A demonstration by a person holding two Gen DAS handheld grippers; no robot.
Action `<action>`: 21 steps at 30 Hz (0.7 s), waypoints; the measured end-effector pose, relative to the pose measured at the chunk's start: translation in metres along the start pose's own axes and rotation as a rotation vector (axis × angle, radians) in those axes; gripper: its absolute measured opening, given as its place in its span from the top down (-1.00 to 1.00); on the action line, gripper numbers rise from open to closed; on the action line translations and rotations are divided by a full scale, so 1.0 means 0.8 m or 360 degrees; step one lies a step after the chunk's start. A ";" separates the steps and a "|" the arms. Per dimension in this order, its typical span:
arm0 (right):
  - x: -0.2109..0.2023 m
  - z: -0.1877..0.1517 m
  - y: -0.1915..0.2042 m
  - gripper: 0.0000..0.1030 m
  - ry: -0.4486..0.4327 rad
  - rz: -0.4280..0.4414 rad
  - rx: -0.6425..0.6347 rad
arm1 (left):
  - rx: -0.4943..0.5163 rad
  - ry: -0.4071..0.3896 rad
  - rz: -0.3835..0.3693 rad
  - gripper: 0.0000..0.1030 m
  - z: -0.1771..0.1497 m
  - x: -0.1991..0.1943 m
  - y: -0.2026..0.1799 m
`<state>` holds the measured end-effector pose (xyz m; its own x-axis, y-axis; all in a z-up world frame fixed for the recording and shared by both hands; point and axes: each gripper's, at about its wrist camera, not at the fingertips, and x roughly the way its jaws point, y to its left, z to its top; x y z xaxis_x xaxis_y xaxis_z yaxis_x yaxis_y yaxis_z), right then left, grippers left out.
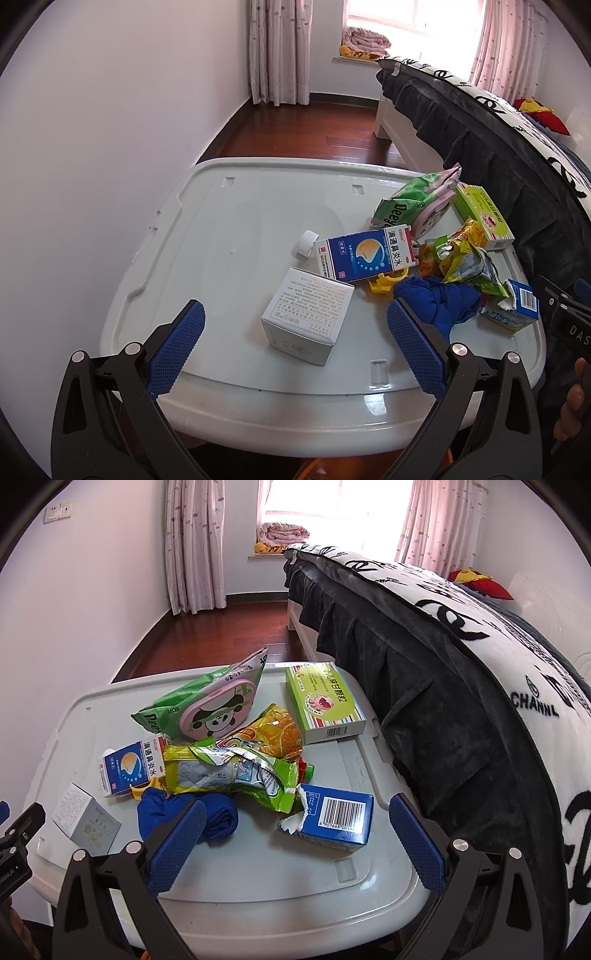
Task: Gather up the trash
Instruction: 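Grasp the green-yellow medicine box with the right tool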
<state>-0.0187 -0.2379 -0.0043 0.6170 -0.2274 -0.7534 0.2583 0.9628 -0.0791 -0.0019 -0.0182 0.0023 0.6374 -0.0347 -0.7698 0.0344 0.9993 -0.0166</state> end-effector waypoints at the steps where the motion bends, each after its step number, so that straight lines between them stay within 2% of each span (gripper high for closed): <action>1: 0.000 0.000 0.000 -0.90 0.0003 0.0000 0.0001 | 0.0001 0.0000 0.0002 -0.87 0.001 0.000 0.000; 5: 0.007 0.011 -0.003 -0.90 0.0015 0.0006 -0.0025 | -0.0007 0.0006 -0.0010 -0.87 0.007 0.002 0.001; 8: 0.012 0.047 -0.018 -0.90 0.0006 0.0021 -0.0018 | -0.0003 -0.0014 -0.0021 -0.87 0.015 -0.001 0.001; 10: 0.025 0.073 -0.026 -0.90 0.0052 0.0072 0.0001 | 0.0001 -0.0037 -0.0028 -0.87 0.022 -0.004 0.001; 15: 0.105 0.145 -0.041 -0.90 0.0262 0.0105 0.0023 | -0.0005 -0.0059 -0.0043 -0.87 0.031 0.000 0.006; 21: 0.231 0.183 -0.026 -0.90 0.0565 0.0086 -0.0070 | -0.0007 -0.0029 -0.0025 -0.87 0.037 0.017 0.013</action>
<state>0.1993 -0.3214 -0.0463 0.3300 -0.1188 -0.9365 0.1954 0.9792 -0.0554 0.0297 -0.0090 0.0103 0.6507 -0.0508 -0.7576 0.0414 0.9987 -0.0314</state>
